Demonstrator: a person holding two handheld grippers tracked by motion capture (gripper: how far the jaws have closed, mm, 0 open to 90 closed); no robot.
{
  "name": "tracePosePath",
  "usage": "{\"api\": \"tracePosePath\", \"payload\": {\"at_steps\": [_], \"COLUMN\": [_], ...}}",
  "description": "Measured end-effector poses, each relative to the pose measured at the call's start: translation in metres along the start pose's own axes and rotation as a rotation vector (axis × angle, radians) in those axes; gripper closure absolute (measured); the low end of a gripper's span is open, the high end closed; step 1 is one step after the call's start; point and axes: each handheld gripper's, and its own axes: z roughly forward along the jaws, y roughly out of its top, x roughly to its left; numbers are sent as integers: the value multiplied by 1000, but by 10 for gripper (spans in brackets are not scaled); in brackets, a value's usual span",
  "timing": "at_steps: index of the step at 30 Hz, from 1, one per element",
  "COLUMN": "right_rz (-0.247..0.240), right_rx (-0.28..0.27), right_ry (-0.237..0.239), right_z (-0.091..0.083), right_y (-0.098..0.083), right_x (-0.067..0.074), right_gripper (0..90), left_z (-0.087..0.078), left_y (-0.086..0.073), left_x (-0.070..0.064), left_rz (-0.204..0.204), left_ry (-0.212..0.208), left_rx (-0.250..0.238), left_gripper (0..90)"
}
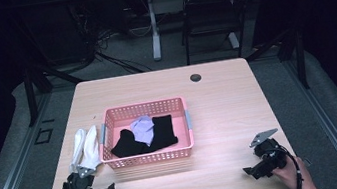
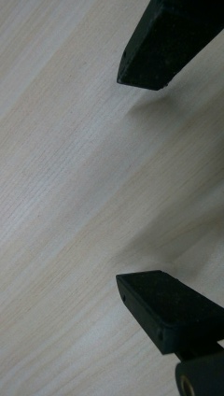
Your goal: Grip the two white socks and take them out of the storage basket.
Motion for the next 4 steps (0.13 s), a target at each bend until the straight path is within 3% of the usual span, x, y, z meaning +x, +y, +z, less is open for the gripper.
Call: {"api": "tracePosePath", "payload": {"at_steps": [3,4], "right_rz": [-14,5], "right_rx": [14,-11], "right_ry": [-14,-3], "right_z": [0,2], "right_y": [0,0], "right_x": [0,1], "right_gripper": [41,41], "left_z": [1,2], "left_y": [0,-1], "left_x": [2,3], "left_rz": [5,-1], "left_ry": [-2,-2], "left_rx": [-4,-6], "left_gripper": [0,0]}}
